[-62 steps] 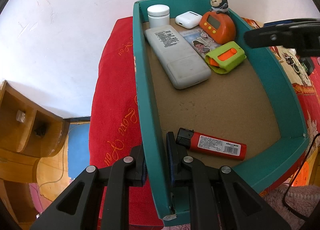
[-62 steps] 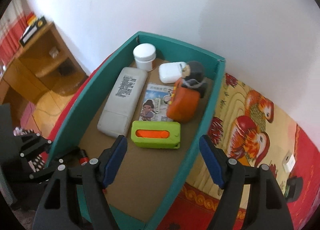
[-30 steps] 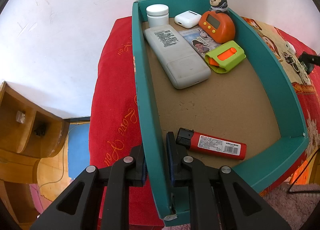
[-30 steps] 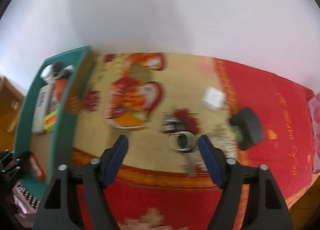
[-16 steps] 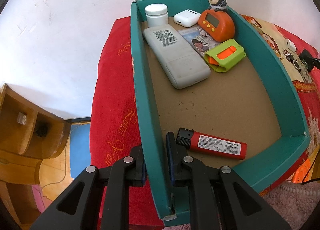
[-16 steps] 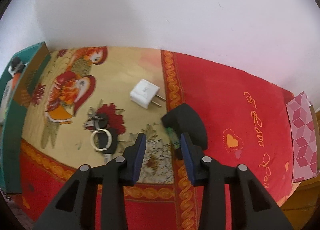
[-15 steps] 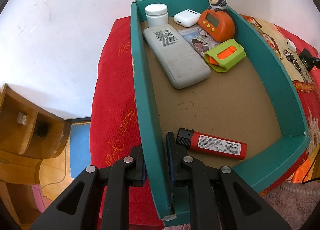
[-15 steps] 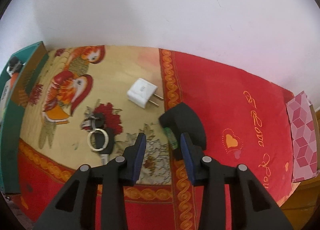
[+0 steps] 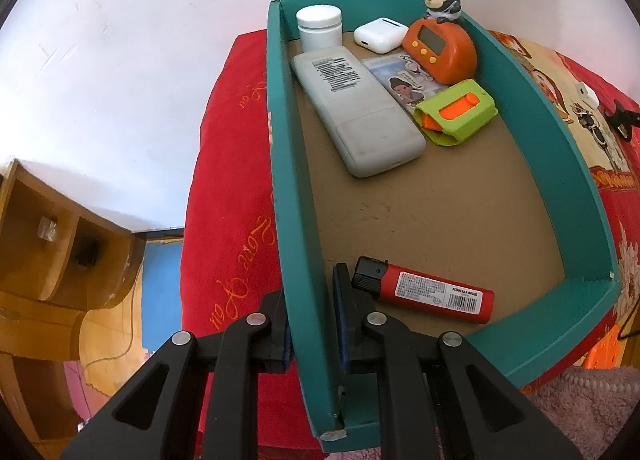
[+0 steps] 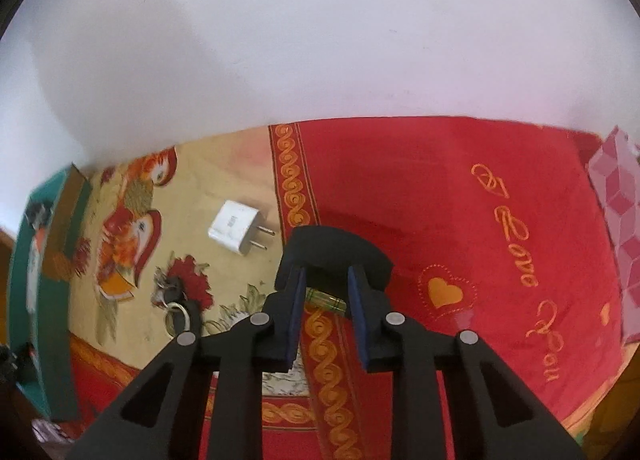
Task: Organize objects
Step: 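Move the right tool to the black level, then close the right tool on the black level and lift it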
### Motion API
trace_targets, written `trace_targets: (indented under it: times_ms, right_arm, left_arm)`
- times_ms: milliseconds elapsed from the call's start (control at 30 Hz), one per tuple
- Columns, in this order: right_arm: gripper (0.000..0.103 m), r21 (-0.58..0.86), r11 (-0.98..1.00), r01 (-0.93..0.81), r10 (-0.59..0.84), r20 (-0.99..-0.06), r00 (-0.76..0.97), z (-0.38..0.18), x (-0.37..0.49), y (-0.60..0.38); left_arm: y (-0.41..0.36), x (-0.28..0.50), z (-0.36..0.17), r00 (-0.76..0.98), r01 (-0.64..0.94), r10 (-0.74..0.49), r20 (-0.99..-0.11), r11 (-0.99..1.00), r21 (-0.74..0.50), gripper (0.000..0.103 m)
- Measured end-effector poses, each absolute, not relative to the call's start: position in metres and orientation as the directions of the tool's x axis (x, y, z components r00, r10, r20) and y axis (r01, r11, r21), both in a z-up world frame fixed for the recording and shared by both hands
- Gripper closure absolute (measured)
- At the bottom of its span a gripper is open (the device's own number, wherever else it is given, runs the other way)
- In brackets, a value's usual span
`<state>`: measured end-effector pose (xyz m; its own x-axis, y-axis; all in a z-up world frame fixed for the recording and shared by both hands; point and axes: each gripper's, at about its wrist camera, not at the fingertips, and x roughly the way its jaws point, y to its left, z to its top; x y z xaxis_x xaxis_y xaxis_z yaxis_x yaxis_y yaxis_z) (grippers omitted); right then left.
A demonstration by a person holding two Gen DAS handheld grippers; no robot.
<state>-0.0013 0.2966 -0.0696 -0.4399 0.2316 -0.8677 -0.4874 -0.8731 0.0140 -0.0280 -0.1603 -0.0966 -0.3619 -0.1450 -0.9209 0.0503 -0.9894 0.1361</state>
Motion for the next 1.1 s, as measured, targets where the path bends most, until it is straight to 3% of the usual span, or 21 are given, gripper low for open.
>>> trace_targets:
  times_ms: [233,667,1100]
  right_arm:
    - [0.074,-0.019,-0.878,-0.478,0.267,-0.849,-0.456,-0.071,-0.016,0.297]
    - [0.074,0.042,-0.866,-0.499,0.238,-0.843,-0.483,-0.072,-0.036,0.324]
    - [0.074,0.007,-0.869,-0.494,0.238,-0.871,-0.43,-0.098,-0.072,0.339]
  left_arm:
    - [-0.16,-0.027,-0.096,-0.359,0.058,-0.158,-0.92,-0.988,0.147,0.087]
    - [-0.159,-0.027,-0.096,-0.353,0.065,-0.174,-0.919,-0.985,0.162,0.086]
    - [-0.159,-0.028,-0.095,-0.346,0.067,-0.187,-0.919,-0.982,0.175,0.085]
